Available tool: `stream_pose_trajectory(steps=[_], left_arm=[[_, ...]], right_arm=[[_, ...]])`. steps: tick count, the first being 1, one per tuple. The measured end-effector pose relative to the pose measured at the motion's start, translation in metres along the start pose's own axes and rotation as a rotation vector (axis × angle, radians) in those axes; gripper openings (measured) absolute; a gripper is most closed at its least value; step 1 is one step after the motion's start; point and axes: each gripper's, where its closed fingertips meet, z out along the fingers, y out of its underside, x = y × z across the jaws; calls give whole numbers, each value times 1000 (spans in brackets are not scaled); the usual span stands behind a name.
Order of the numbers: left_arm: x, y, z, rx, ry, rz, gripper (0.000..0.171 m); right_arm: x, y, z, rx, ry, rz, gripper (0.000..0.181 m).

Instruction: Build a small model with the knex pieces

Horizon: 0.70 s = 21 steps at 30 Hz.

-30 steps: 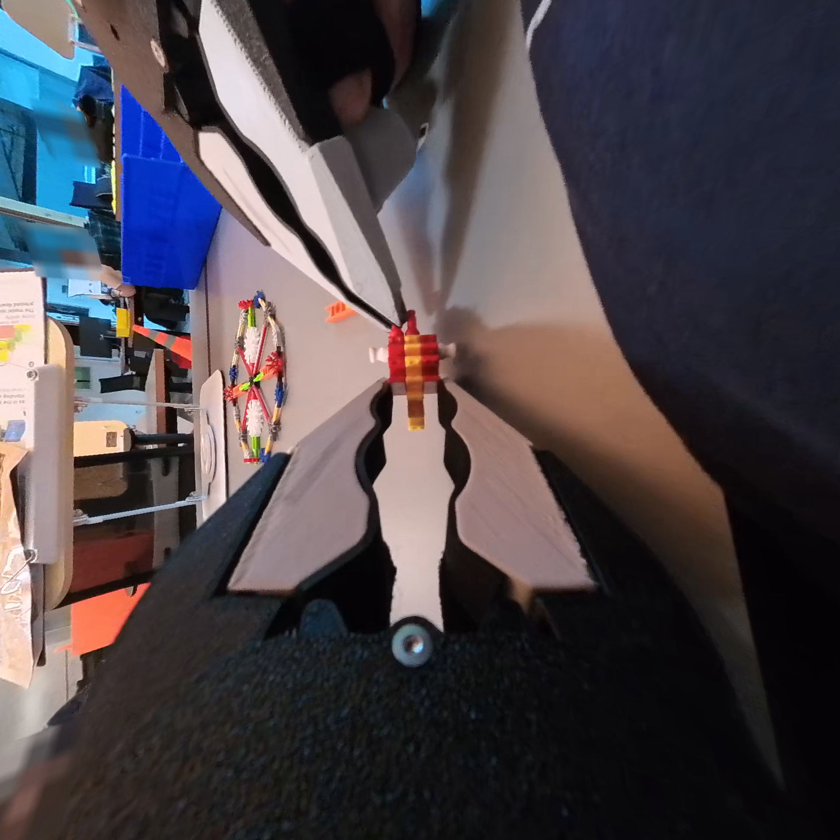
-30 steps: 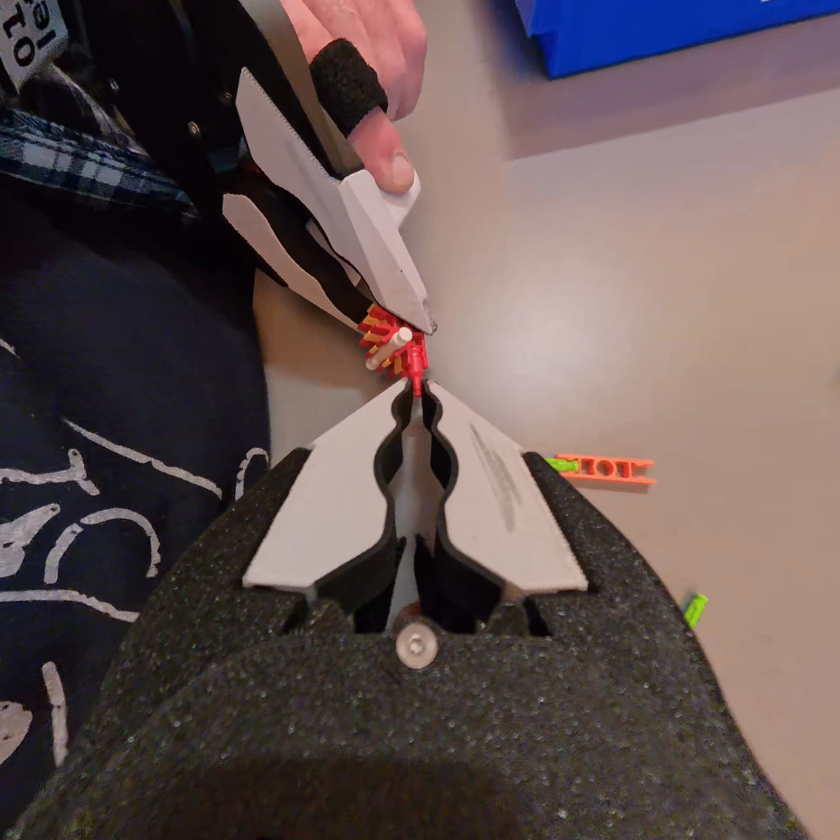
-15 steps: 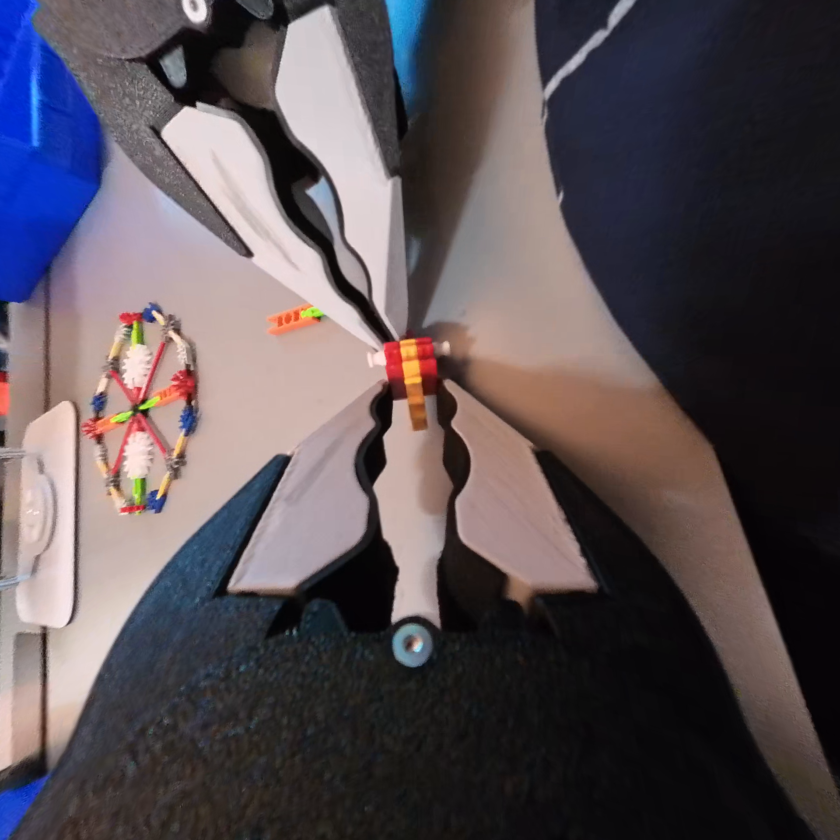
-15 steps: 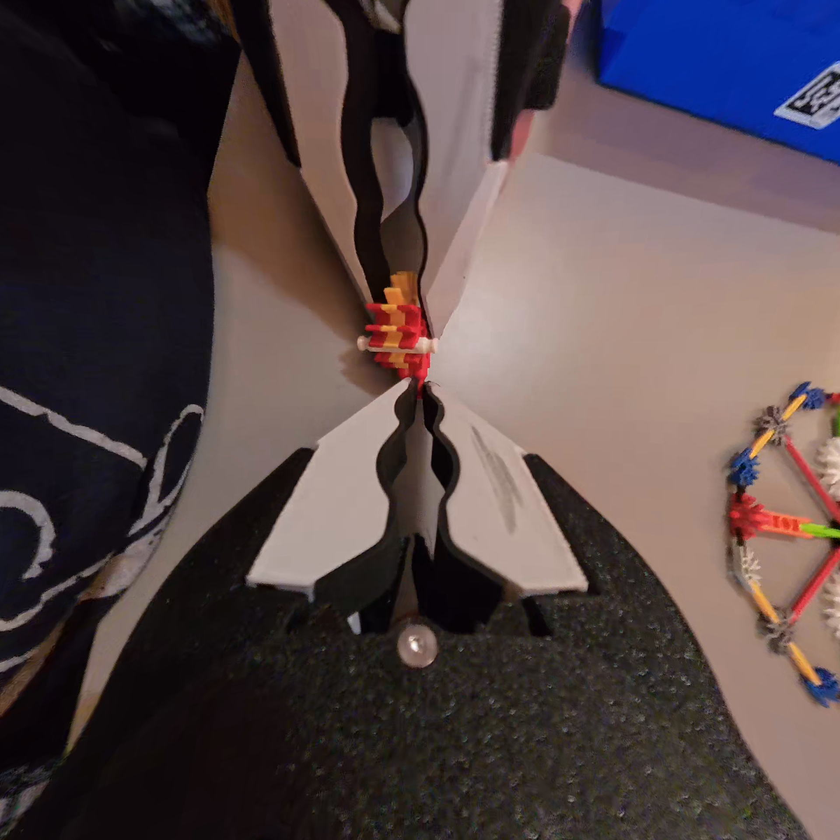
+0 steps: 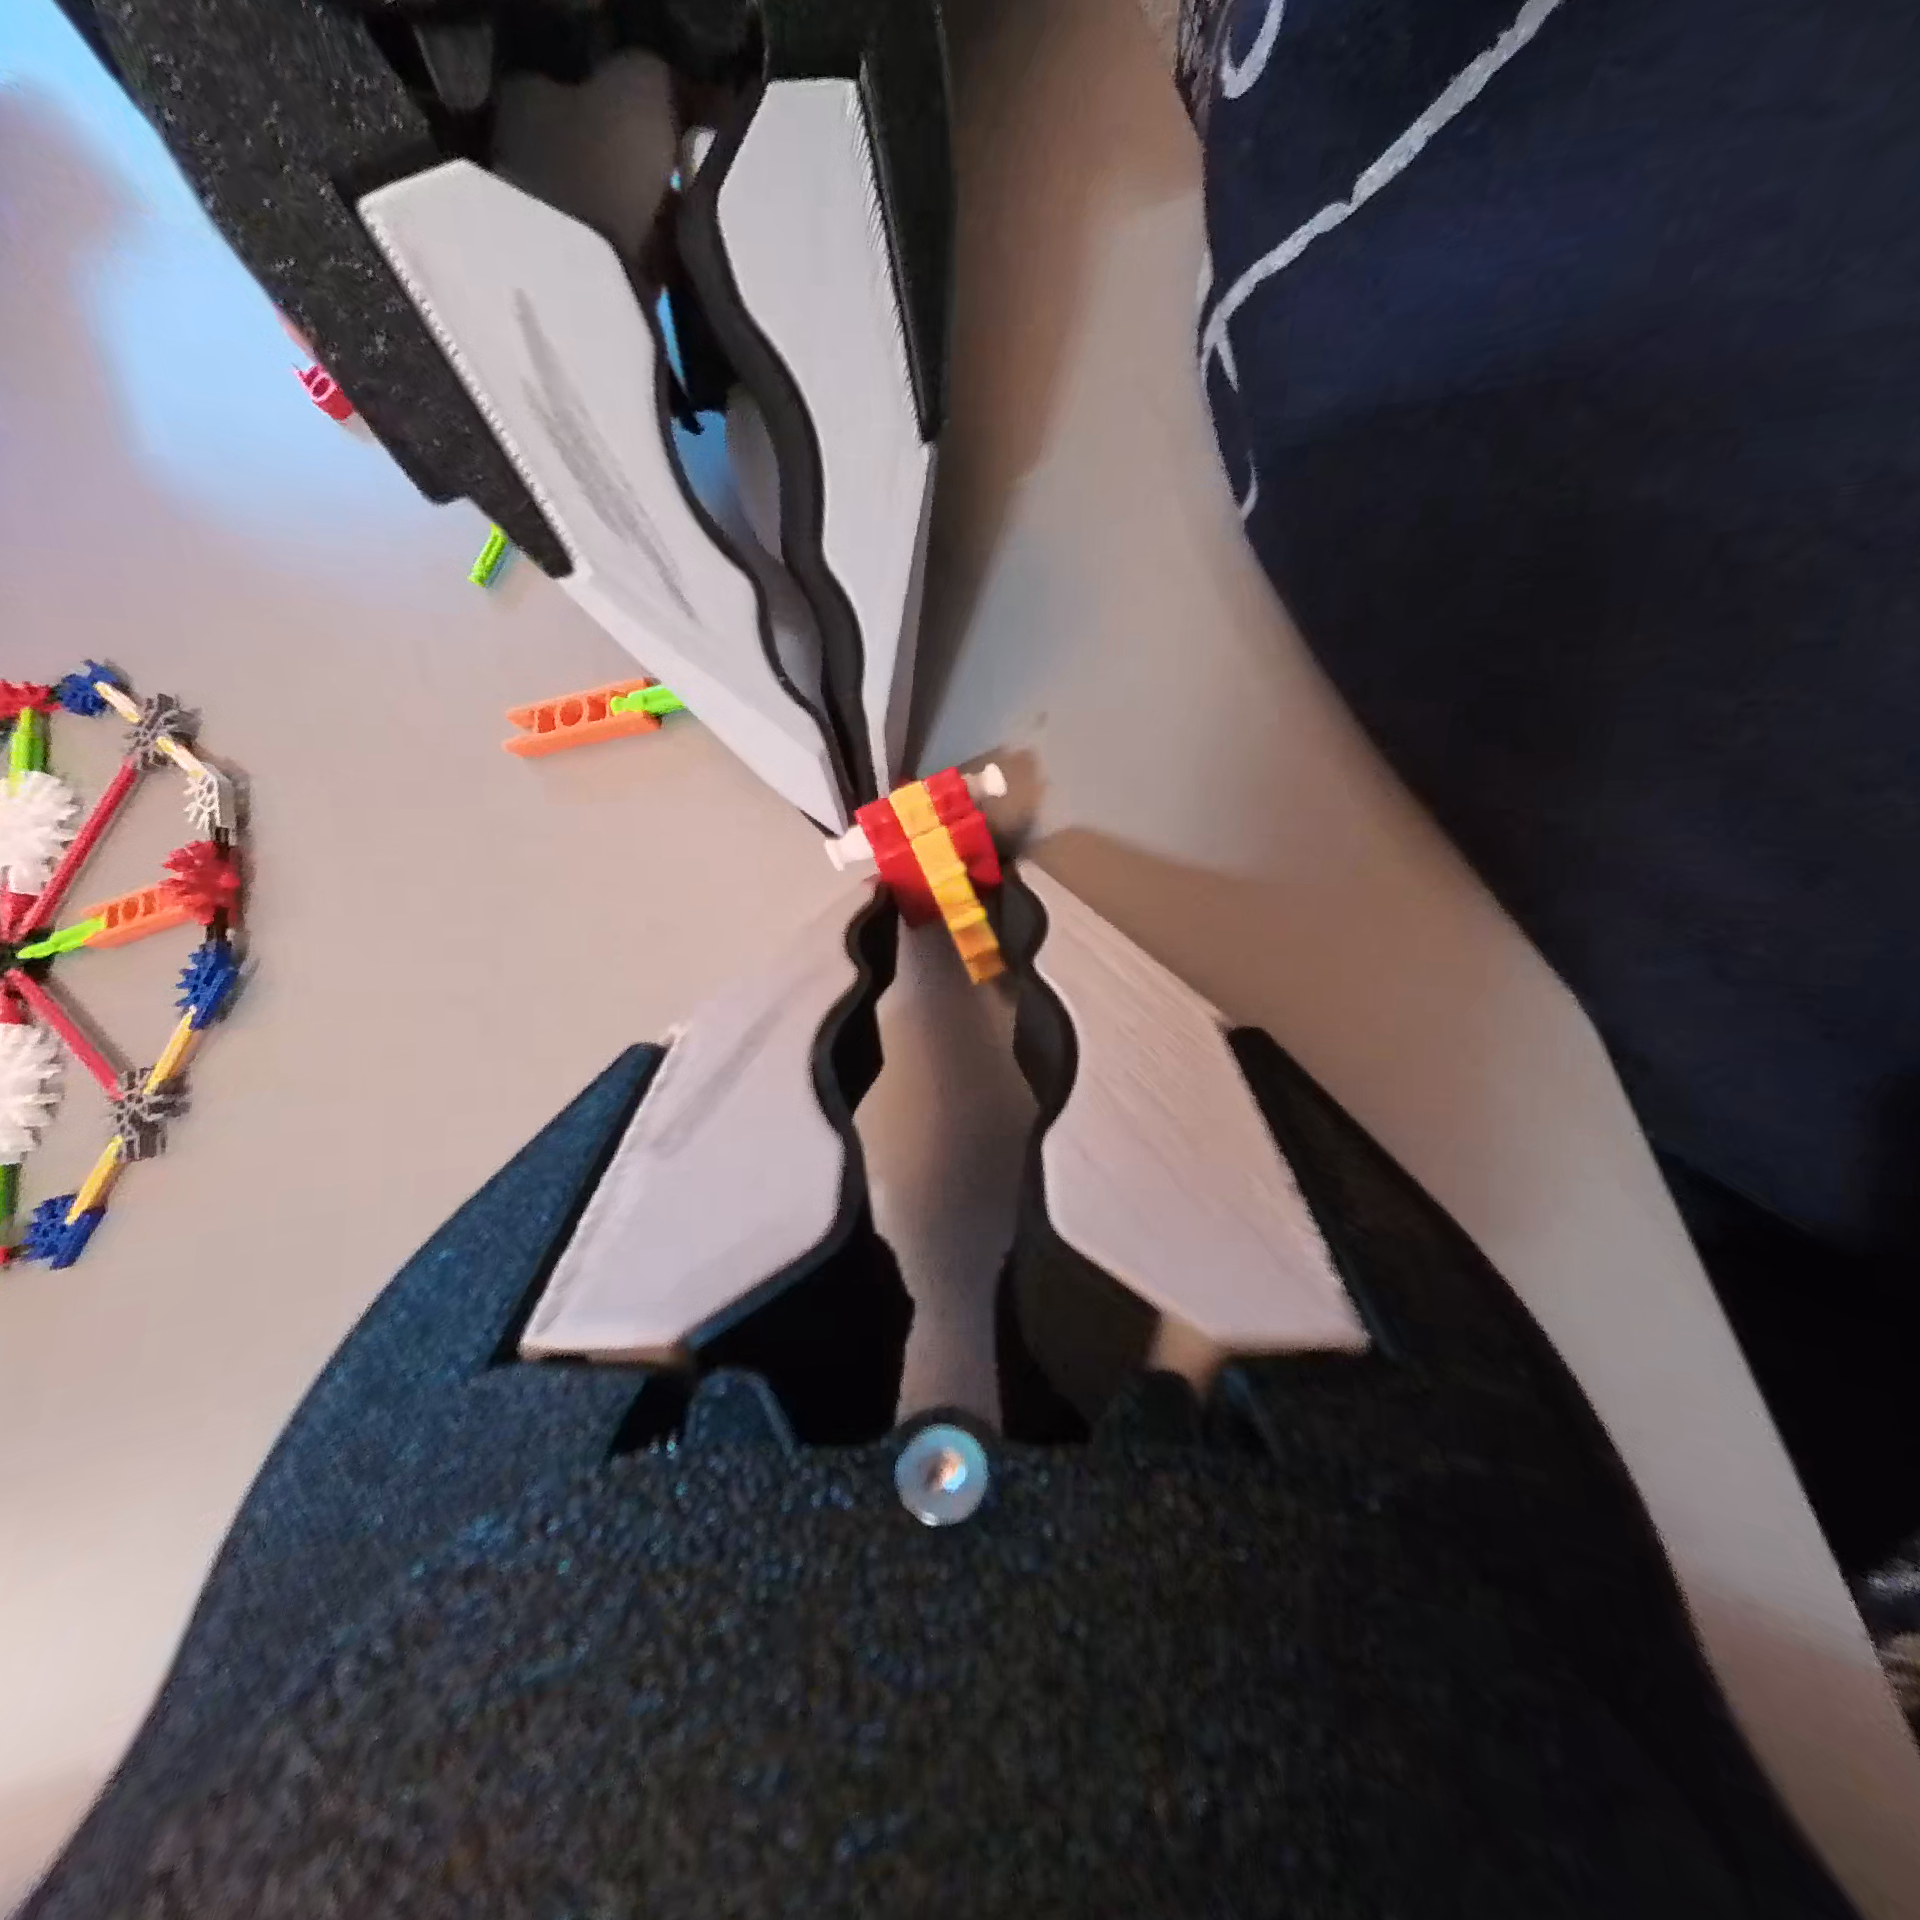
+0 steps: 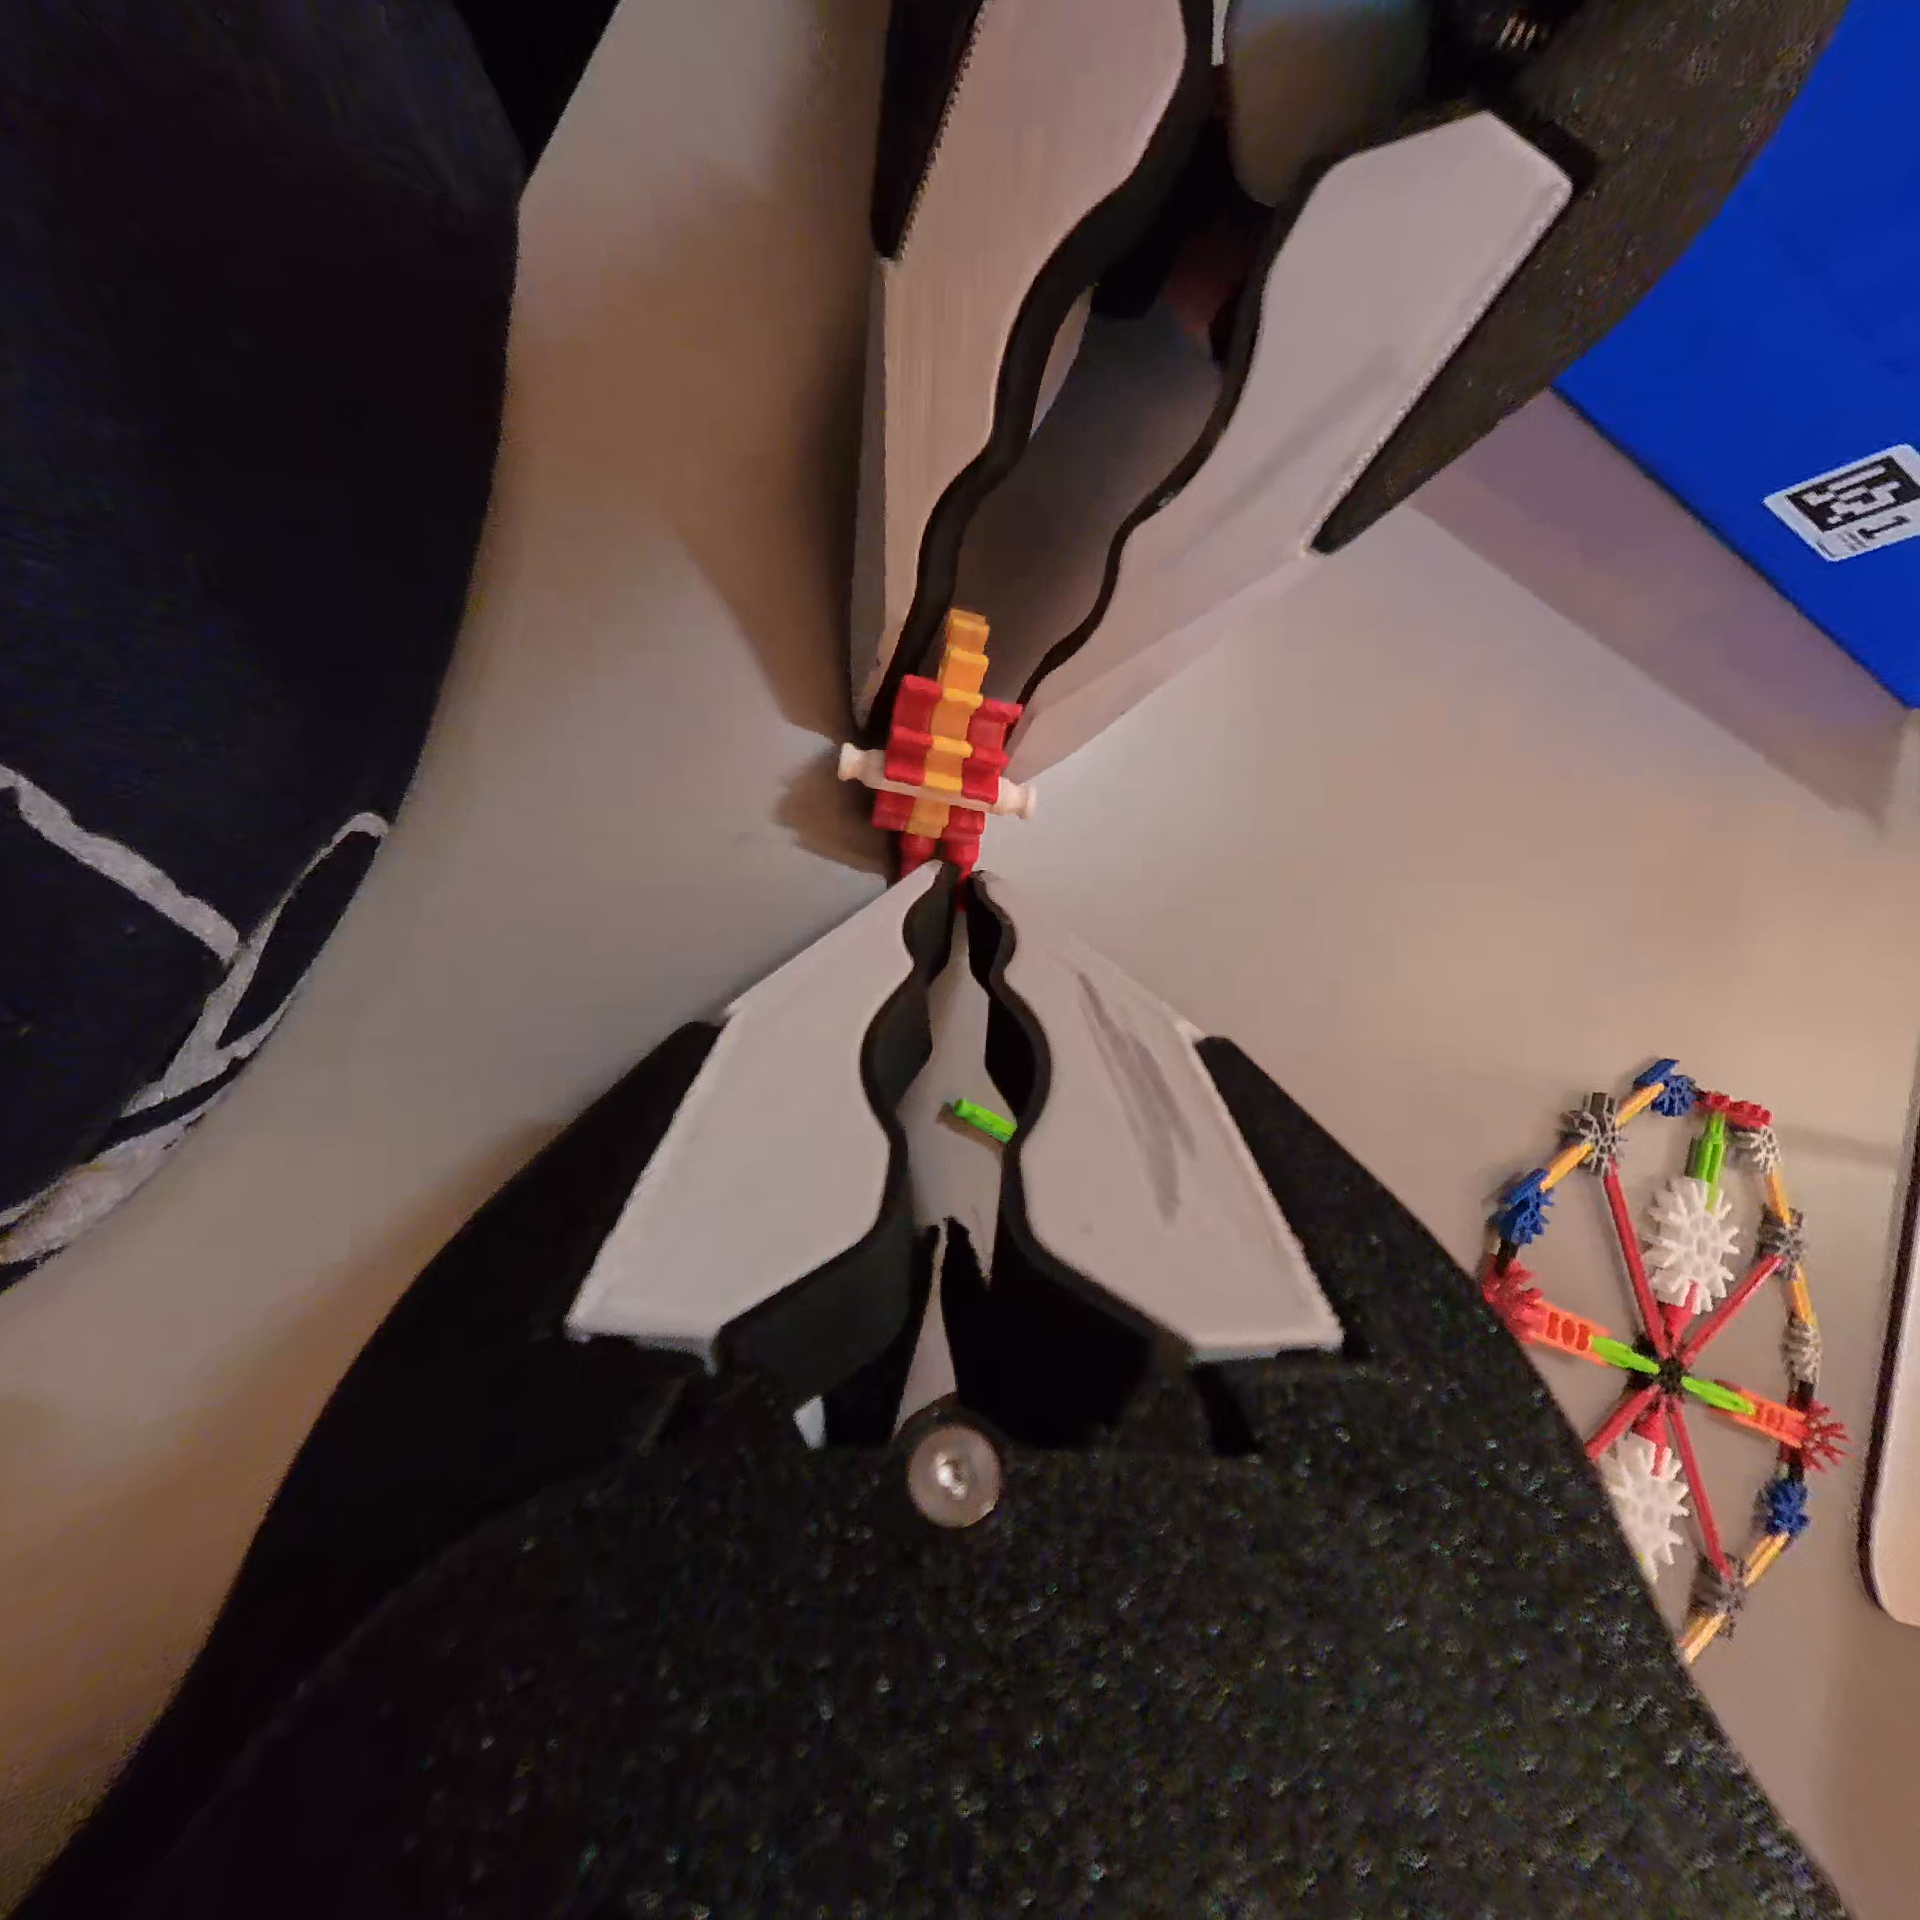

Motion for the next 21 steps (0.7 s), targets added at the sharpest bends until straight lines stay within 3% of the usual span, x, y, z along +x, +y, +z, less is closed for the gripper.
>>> stream_pose_trajectory(steps=[12, 21], left_arm=[[0, -1, 3, 37, 67, -51, 18], [-1, -1, 5, 34, 144, -73, 19]], right_arm=[[0, 1, 0, 19, -14, -27, 0], [1, 2, 0, -8, -42, -163, 0]])
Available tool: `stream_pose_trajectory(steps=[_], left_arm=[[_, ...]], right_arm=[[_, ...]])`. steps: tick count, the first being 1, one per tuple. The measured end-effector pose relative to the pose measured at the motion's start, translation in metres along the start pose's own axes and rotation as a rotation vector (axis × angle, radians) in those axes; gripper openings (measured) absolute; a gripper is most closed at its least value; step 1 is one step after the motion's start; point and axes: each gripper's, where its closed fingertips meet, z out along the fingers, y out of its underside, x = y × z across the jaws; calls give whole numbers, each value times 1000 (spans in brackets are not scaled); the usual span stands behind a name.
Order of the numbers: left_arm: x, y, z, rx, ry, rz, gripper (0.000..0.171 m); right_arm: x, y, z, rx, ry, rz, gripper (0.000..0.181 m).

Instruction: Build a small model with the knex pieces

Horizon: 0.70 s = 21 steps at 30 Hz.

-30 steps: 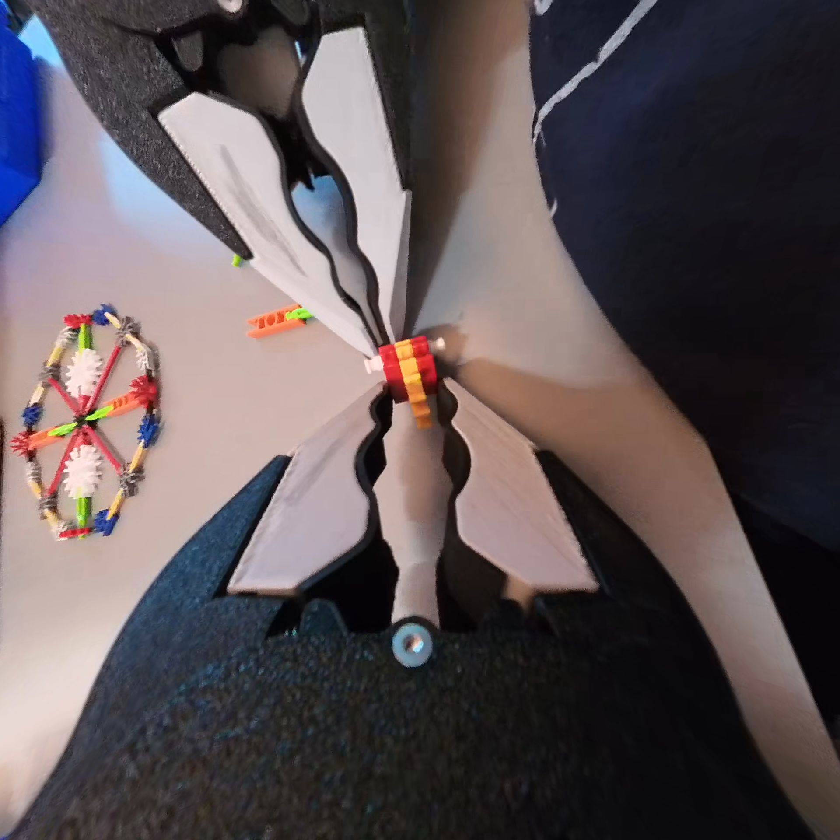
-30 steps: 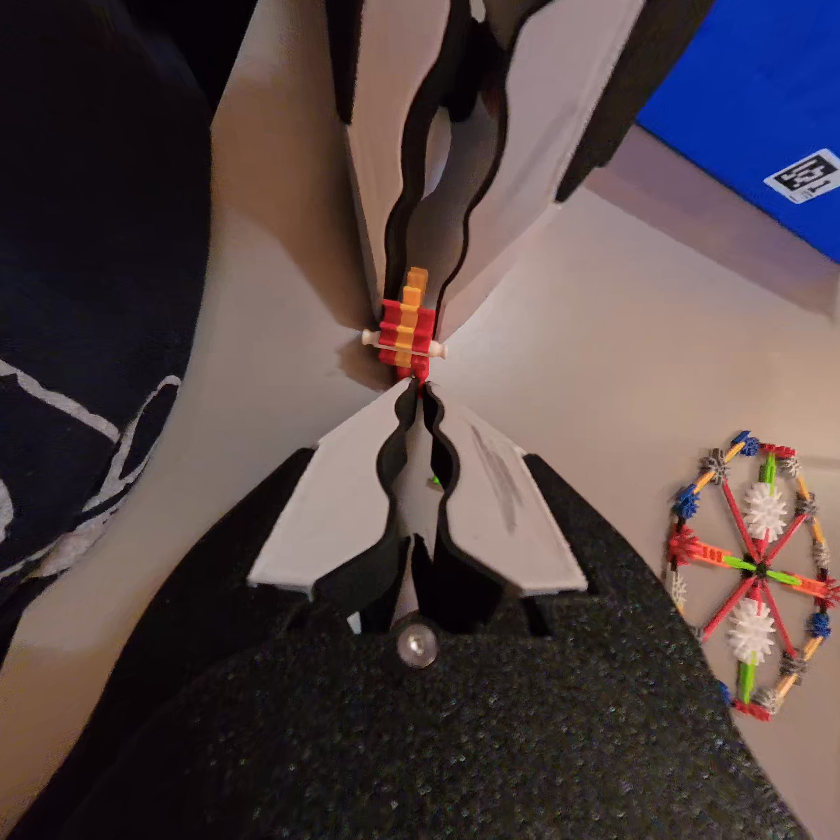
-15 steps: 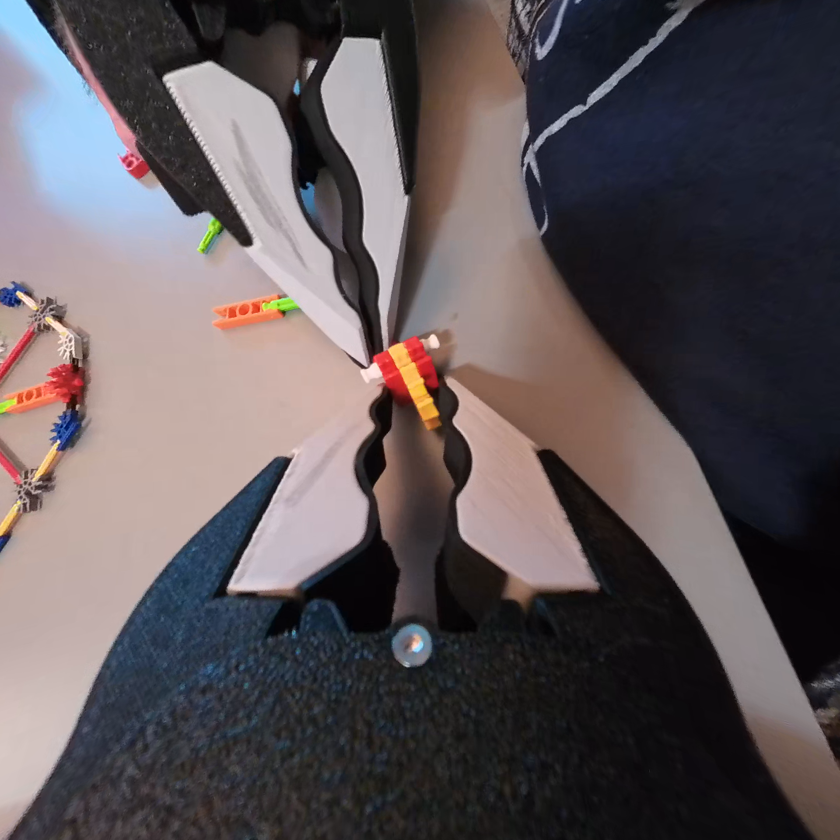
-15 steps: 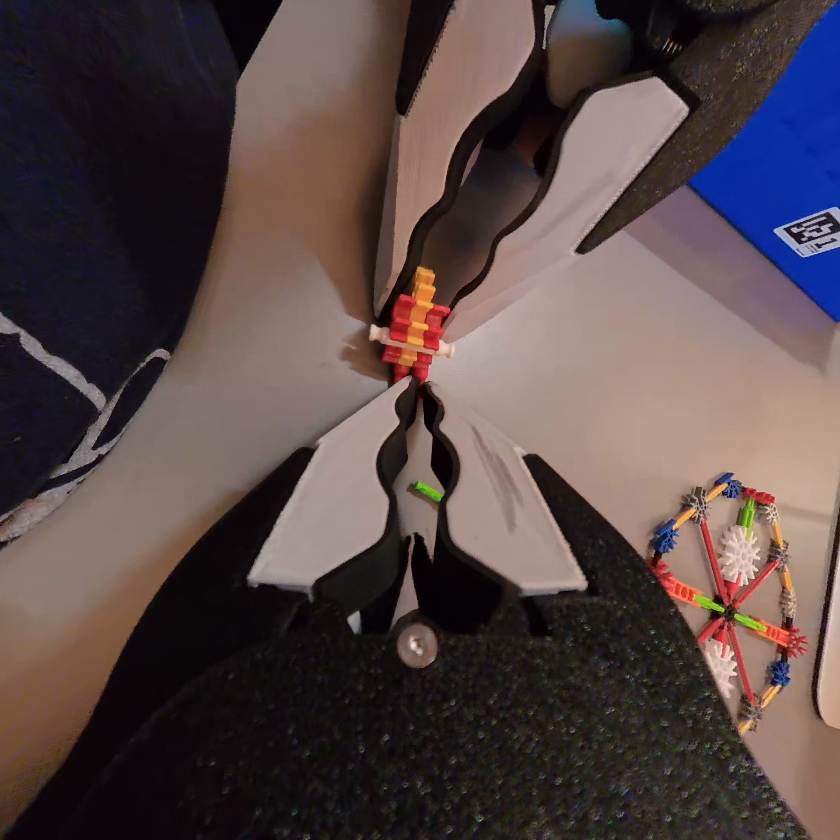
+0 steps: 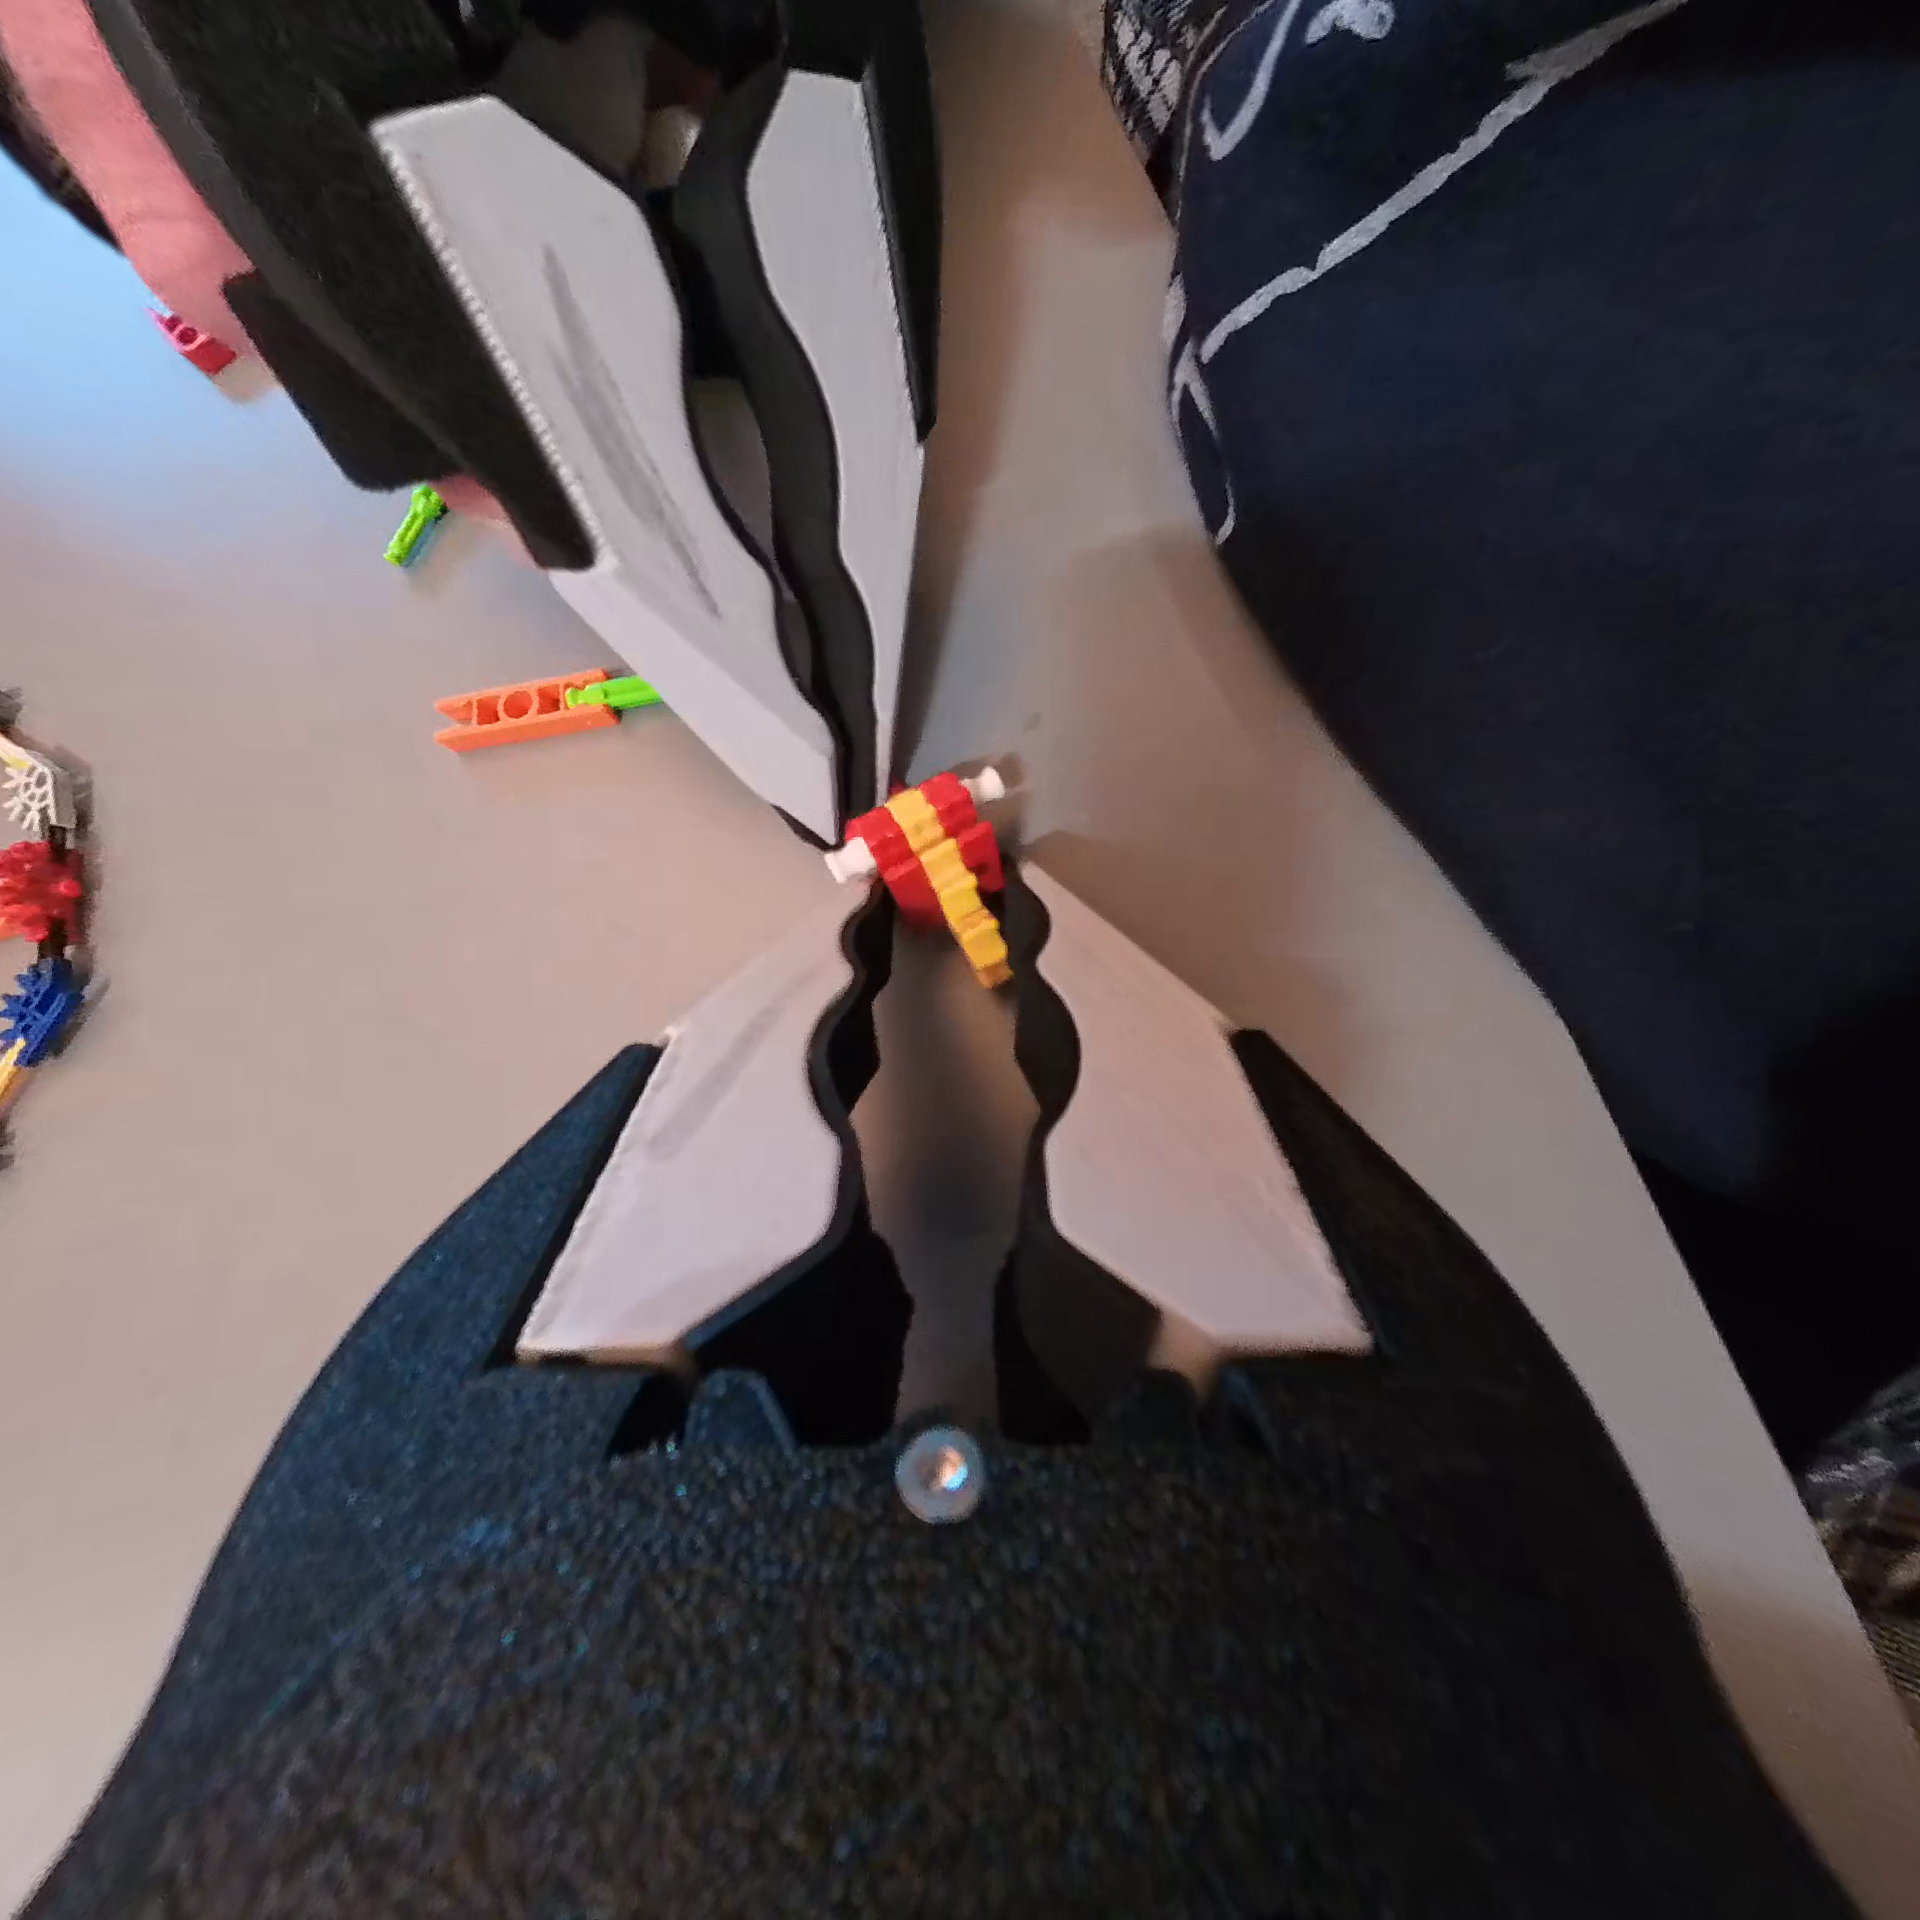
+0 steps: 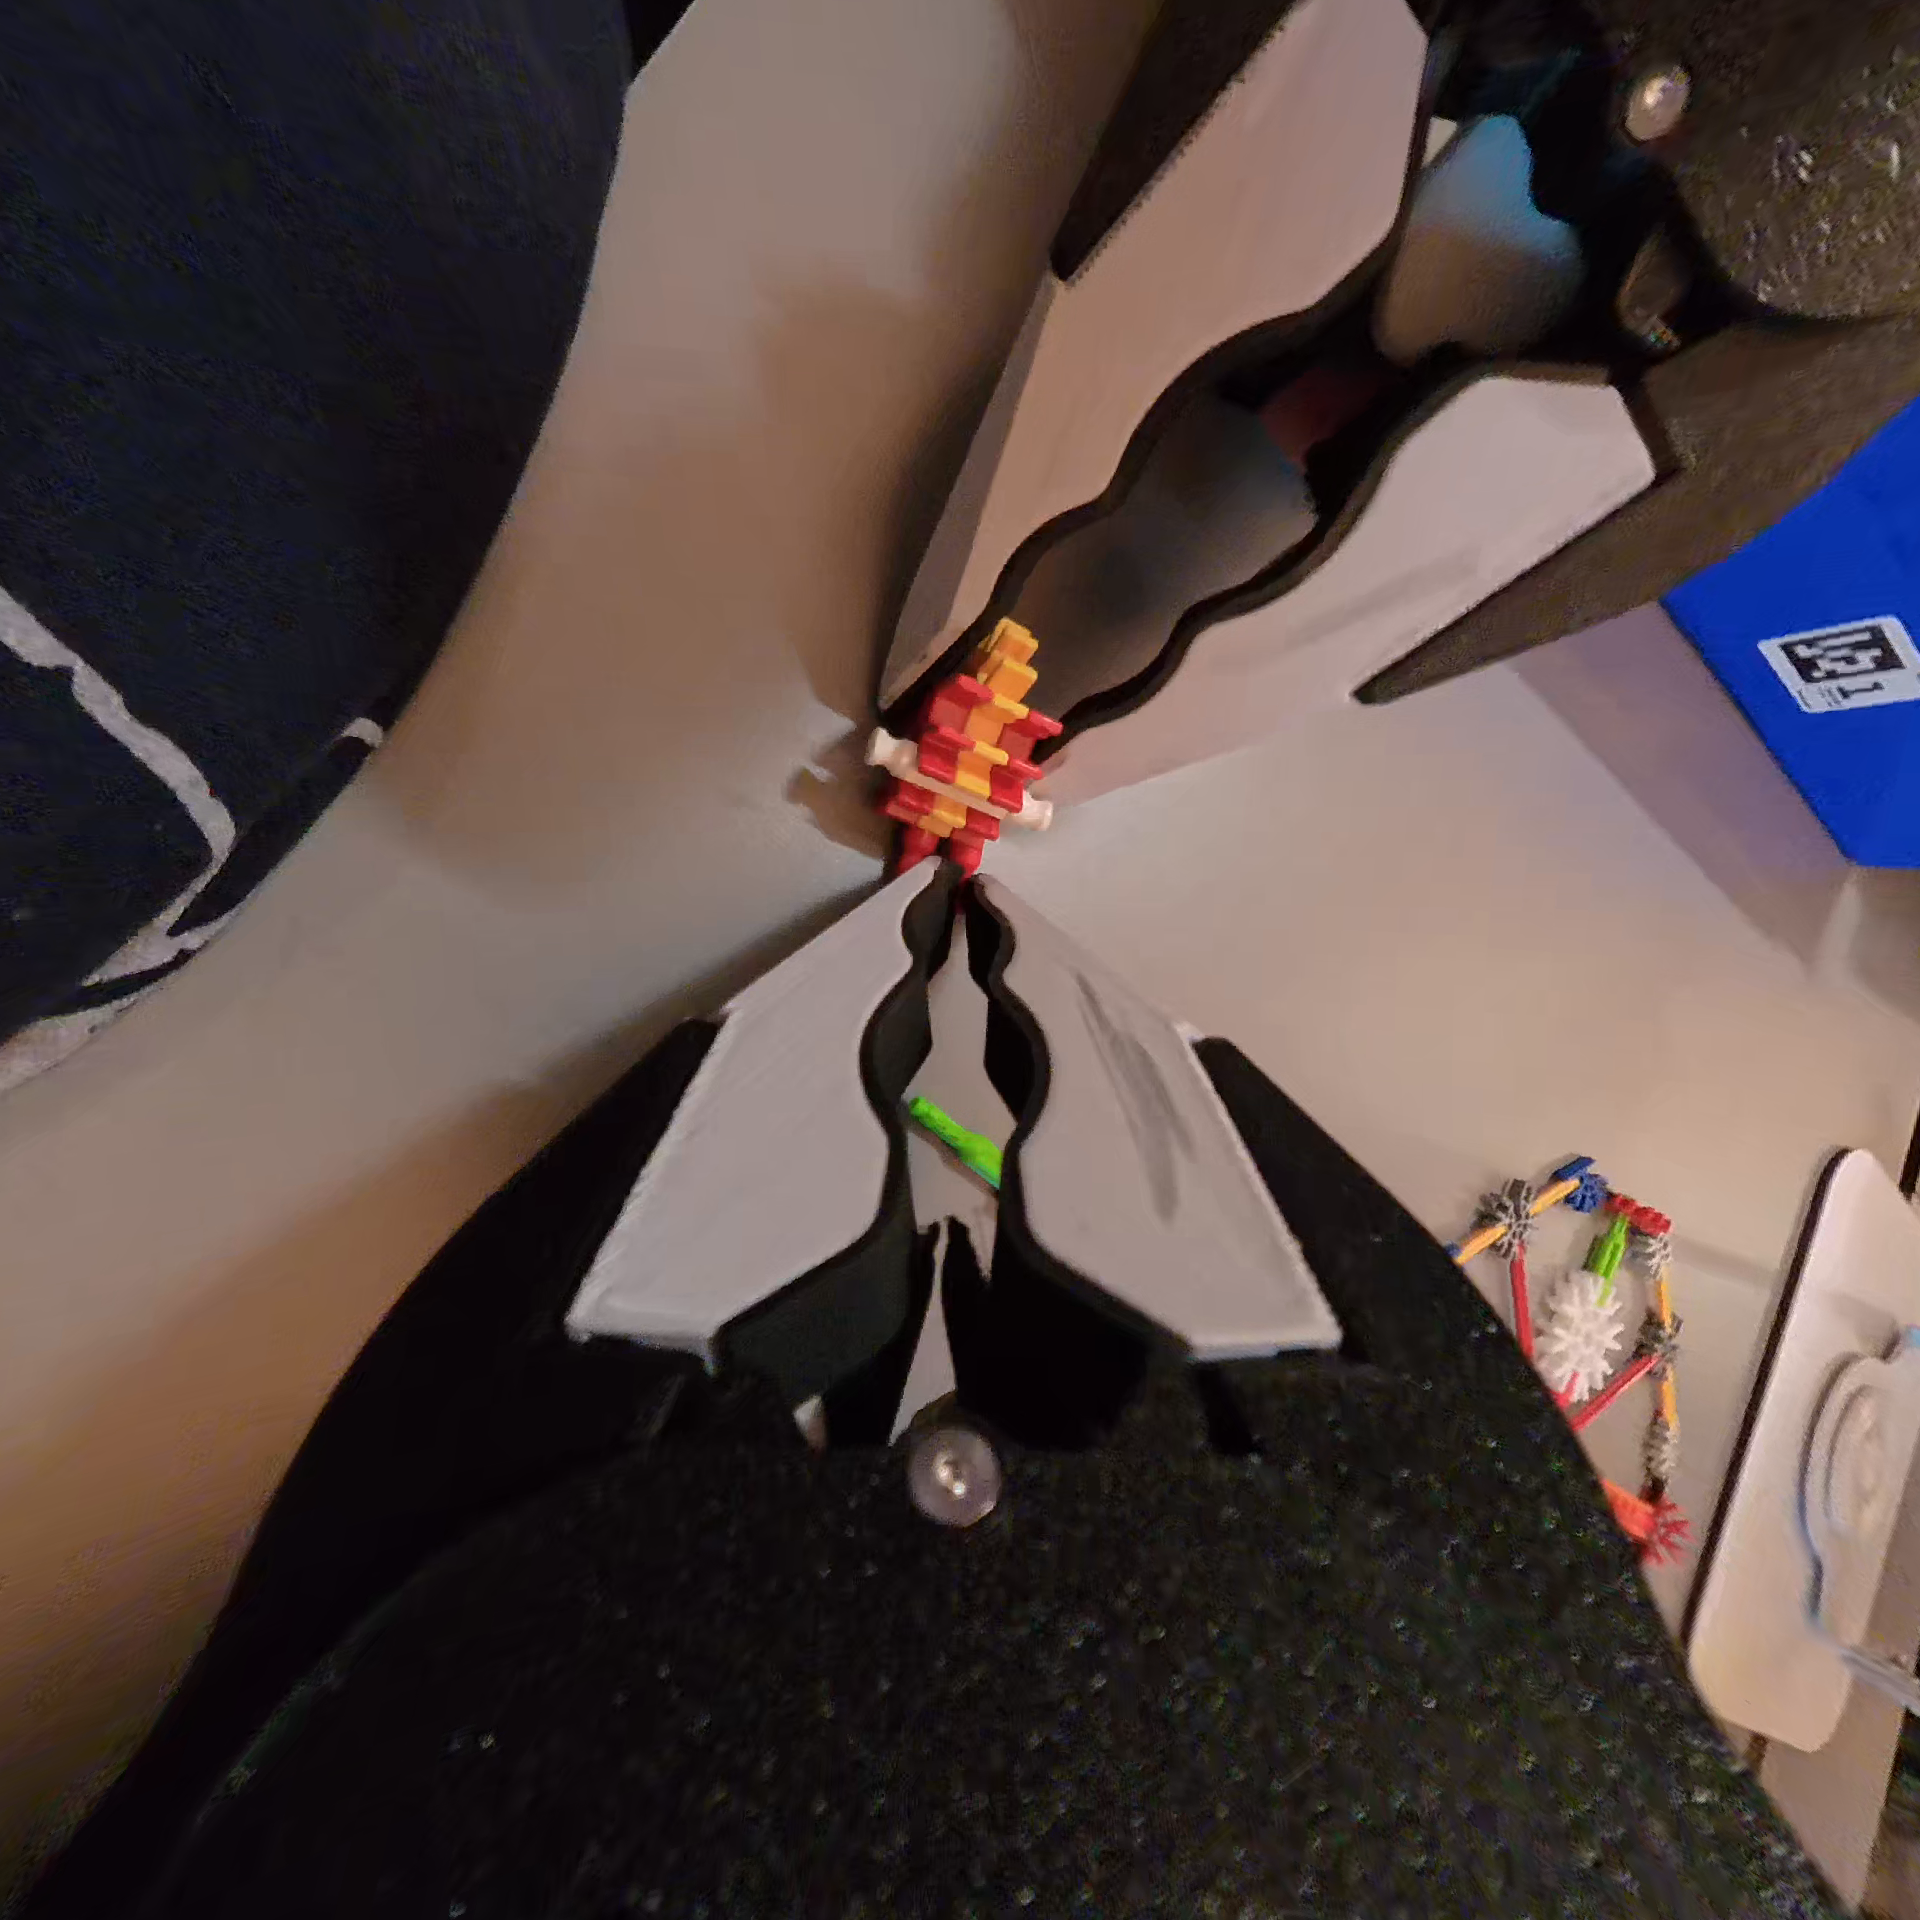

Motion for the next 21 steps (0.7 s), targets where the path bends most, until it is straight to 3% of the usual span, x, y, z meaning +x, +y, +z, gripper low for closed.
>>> stream_pose_trajectory(steps=[16, 21], left_arm=[[-4, 0, 3, -1, 84, -61, 20], [-8, 0, 0, -21, -90, -115, 24]], right_arm=[[1, 2, 0, 54, -93, 41, 0], [1, 3, -1, 64, -70, 159, 0]])
